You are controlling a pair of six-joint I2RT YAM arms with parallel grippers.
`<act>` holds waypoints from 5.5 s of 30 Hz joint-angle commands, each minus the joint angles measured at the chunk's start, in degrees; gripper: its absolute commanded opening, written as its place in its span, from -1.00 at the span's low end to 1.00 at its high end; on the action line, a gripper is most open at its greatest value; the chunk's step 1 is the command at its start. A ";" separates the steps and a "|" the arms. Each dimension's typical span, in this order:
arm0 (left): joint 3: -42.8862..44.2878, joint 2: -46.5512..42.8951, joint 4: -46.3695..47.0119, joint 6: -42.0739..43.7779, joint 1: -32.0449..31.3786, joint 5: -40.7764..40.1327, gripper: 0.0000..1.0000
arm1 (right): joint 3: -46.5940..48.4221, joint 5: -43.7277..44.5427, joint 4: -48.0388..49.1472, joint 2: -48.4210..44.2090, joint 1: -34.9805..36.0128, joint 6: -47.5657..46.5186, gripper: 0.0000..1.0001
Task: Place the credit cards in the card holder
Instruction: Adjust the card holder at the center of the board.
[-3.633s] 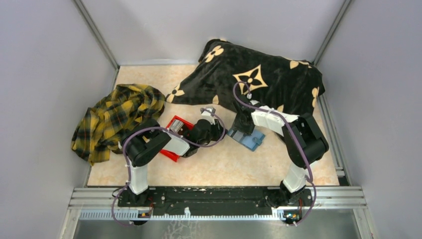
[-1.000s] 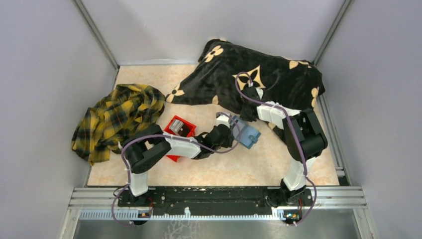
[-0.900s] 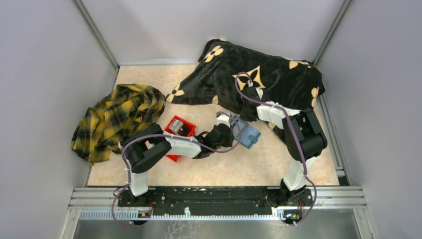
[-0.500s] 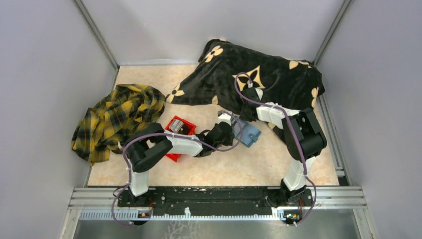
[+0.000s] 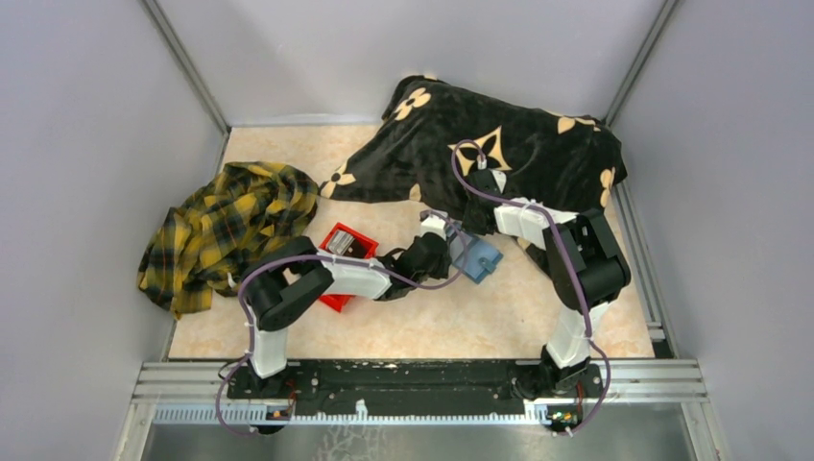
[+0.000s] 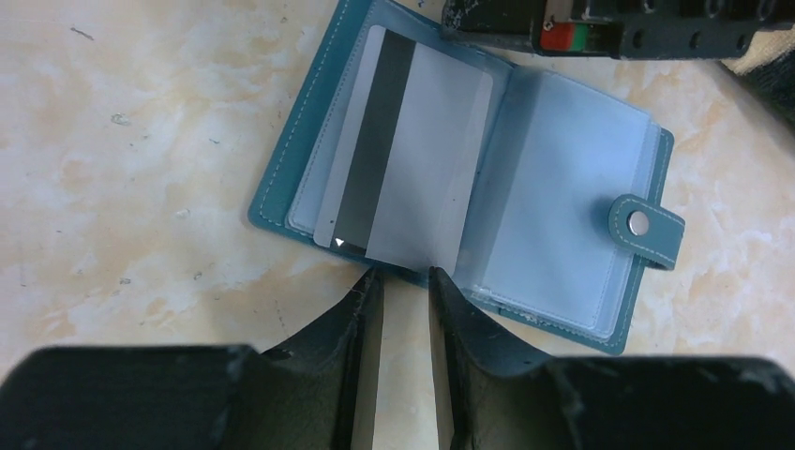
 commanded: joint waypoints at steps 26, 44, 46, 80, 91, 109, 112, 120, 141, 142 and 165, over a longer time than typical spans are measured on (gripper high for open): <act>-2.61 -1.60 -6.25 2.09 3.87 -5.28 -0.30 | -0.66 -2.14 -3.51 0.29 1.26 -2.60 -0.98; -1.63 -6.14 -6.68 6.02 6.46 -8.40 -0.03 | 1.51 2.83 -8.28 -7.60 0.54 -3.95 -0.44; -0.30 -5.44 -6.65 6.85 7.45 -7.51 -0.01 | -0.22 3.14 -8.53 -11.38 0.54 -3.69 -0.44; 9.24 8.81 -4.49 9.73 11.71 3.66 -0.01 | -20.72 0.63 -6.53 -18.90 2.76 6.83 -0.86; -2.66 3.33 -0.83 4.60 10.34 3.96 -0.06 | -14.99 2.21 -6.21 -12.90 2.16 3.60 -0.86; -13.48 -1.74 -1.29 -4.71 6.04 1.38 -0.09 | -6.33 2.65 -5.77 -4.62 1.46 -2.64 -0.87; -14.52 -2.65 -1.73 -6.44 4.82 1.12 -0.09 | -5.44 2.17 -4.99 -3.57 1.42 -3.52 -0.87; -16.95 -5.85 -4.16 -10.32 1.85 -1.75 -0.09 | -3.27 3.80 -5.96 -2.70 1.42 -5.24 -0.85; -19.32 -21.96 -12.29 -15.23 -1.39 -12.59 0.03 | 1.99 3.50 -12.49 -16.73 5.75 -7.88 0.02; -19.89 -22.36 -12.30 -15.69 -1.40 -12.76 0.03 | 2.74 2.72 -12.87 -16.09 6.70 -7.55 0.03; -20.34 -23.30 -12.60 -15.95 -2.94 -14.43 0.03 | 8.75 0.01 -13.60 -6.95 14.16 -3.77 0.12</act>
